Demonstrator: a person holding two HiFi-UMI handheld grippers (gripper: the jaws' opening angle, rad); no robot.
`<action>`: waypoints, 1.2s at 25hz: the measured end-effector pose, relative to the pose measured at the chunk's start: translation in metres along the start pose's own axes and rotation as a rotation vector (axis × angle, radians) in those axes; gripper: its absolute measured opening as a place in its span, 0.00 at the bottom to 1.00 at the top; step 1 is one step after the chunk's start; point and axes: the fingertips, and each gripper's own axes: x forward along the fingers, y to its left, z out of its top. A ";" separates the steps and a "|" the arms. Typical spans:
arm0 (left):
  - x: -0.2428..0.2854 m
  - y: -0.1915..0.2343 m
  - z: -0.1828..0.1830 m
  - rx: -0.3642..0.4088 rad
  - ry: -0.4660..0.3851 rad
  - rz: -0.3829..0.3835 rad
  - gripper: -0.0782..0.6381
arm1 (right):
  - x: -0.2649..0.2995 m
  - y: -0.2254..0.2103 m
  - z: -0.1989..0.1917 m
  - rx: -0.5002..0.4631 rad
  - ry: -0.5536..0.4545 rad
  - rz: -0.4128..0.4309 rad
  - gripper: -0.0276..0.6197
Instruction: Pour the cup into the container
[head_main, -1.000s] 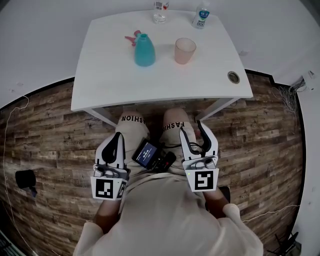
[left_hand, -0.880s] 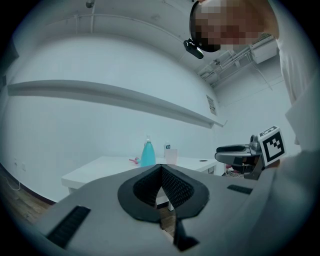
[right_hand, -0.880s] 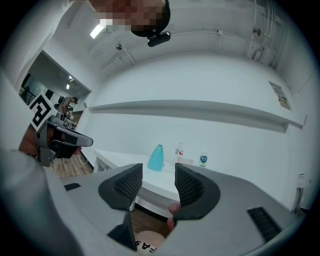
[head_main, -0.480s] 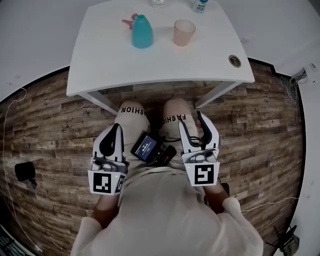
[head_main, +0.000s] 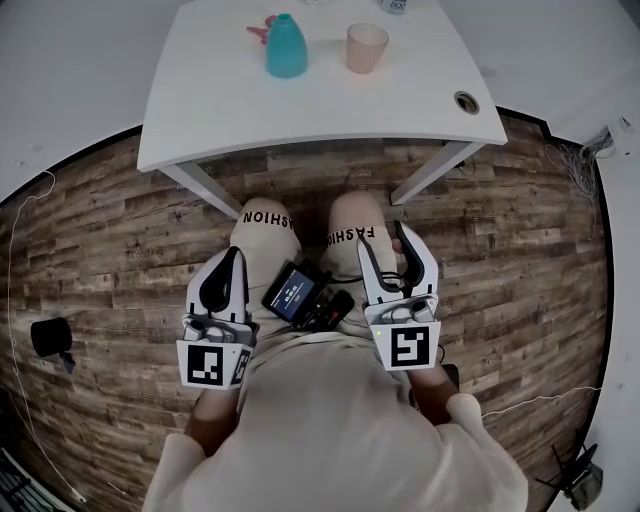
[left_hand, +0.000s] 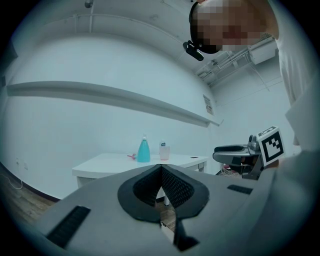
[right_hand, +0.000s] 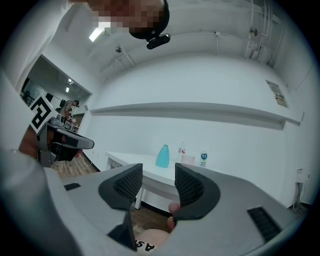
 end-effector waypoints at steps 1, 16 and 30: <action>-0.004 -0.001 -0.001 -0.002 0.000 -0.001 0.12 | -0.003 0.003 0.001 0.000 0.000 0.002 0.36; -0.051 -0.012 -0.005 -0.002 -0.001 -0.028 0.12 | -0.043 0.038 0.008 -0.007 0.008 0.010 0.36; -0.088 -0.021 0.007 0.055 -0.019 -0.007 0.12 | -0.065 0.054 0.032 -0.011 -0.042 0.040 0.36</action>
